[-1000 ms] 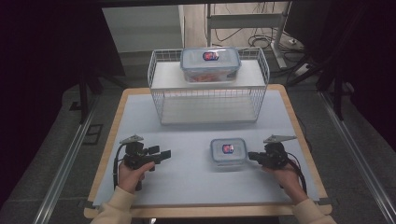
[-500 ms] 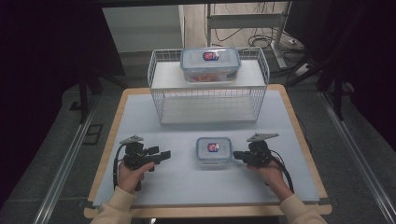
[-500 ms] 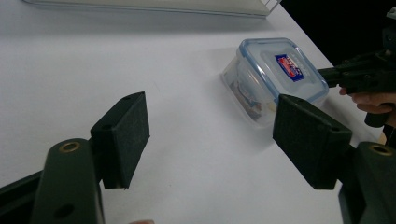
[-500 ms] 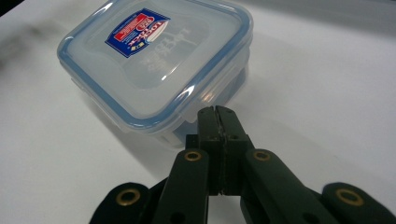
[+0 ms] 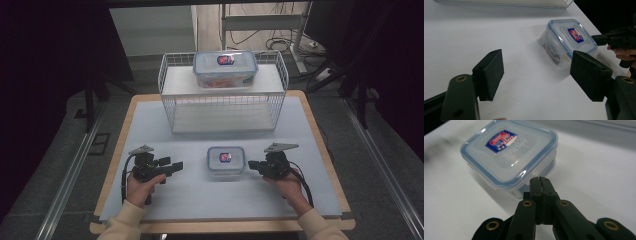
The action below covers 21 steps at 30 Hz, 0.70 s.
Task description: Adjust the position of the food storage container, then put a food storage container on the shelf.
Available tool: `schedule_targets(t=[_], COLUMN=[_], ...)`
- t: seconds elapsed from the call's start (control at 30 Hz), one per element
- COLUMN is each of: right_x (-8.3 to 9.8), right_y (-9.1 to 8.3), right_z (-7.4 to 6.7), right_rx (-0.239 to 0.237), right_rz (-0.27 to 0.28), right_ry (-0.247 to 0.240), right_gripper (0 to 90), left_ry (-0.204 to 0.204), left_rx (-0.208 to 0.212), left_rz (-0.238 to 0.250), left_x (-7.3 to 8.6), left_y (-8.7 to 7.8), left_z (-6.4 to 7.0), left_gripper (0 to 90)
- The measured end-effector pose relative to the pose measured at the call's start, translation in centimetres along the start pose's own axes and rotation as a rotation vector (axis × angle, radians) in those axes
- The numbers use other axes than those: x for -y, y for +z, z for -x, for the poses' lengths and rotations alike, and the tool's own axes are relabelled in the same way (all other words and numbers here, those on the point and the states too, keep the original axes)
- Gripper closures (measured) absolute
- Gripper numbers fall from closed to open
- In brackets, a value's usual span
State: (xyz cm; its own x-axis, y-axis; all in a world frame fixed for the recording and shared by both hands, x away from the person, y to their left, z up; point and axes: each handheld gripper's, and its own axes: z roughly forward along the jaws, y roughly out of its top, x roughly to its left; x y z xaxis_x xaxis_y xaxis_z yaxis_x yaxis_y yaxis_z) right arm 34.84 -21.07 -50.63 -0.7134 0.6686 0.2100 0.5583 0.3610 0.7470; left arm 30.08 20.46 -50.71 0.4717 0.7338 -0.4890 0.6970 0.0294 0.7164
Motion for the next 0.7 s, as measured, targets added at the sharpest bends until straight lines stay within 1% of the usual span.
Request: schedule_targets(t=[0.13, 0.3, 0.47, 0.57, 0.6, 0.7], right_x=[0.0, 0.5, 0.5, 0.4, 0.4, 0.3], right_y=[-1.0, -1.9, -2.3, -2.3, -2.4, -2.4], right_z=[0.2, 0.8, 1.2, 1.3, 1.4, 1.5], right_rx=[-0.004, -0.013, -0.025, -0.039, -0.047, -0.064], right_rz=[0.021, 0.024, 0.029, 0.031, 0.033, 0.037], right_ry=[-0.007, 0.013, 0.023, 0.035, 0.034, 0.050], right_gripper=[89.7, 89.7, 89.6, 88.8, 85.6, 71.3], left_ry=[-0.002, 0.010, 0.029, 0.033, 0.033, 0.027], left_rx=[0.000, -0.007, -0.007, -0.001, 0.001, 0.012], left_rz=[-0.001, 0.020, 0.026, 0.022, 0.022, 0.022], left_x=[0.0, -0.1, -0.1, -0.2, -0.2, -0.3], left_y=[0.0, -0.2, -0.3, -0.3, -0.3, -0.2], left_z=[0.0, 0.2, 0.8, 0.9, 1.0, 1.0], left_gripper=[26.8, 27.9, 27.9, 27.8, 27.6, 27.4])
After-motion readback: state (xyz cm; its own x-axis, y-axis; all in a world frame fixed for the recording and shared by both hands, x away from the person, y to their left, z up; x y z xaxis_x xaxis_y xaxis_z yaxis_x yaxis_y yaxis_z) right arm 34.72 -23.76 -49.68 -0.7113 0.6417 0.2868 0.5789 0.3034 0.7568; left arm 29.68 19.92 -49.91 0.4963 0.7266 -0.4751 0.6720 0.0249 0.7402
